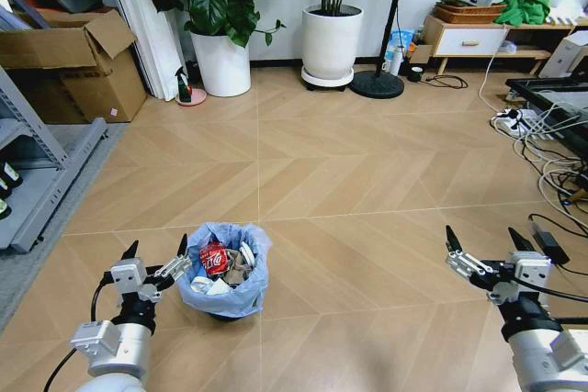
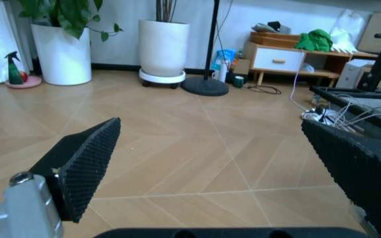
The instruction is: Pick up the trash bin and place the garbage on the floor into it.
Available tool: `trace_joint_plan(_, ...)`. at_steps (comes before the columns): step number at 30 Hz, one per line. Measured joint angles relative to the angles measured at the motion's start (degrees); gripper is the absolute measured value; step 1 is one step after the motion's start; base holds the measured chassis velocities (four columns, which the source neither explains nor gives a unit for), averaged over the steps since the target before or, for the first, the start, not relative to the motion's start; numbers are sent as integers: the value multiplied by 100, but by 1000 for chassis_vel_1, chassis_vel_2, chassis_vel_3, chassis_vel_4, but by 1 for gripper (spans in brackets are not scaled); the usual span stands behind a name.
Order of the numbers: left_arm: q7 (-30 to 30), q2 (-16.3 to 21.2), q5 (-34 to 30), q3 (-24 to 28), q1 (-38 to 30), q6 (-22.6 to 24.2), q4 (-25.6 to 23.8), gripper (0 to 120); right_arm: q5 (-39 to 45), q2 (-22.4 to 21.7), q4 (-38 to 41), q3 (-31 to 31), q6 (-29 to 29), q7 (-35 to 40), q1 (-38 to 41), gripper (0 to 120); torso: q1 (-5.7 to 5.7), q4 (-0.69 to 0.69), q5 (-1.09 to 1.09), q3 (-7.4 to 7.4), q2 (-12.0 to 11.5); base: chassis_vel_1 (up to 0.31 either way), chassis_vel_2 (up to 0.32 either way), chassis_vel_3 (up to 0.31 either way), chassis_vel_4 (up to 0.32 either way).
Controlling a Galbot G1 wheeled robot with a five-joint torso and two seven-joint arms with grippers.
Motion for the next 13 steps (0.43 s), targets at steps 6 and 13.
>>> trace_joint_plan(6, 0, 0, 0, 0, 0, 0, 0, 100, 0, 0, 0, 0, 0, 0, 0, 100, 0, 0, 0, 0, 0, 0, 0, 0, 0)
trace_joint_plan(13, 0, 0, 0, 0, 0, 0, 0, 100, 1, 0, 0, 0, 0, 0, 0, 100, 0, 0, 0, 0, 0, 0, 0, 0, 0)
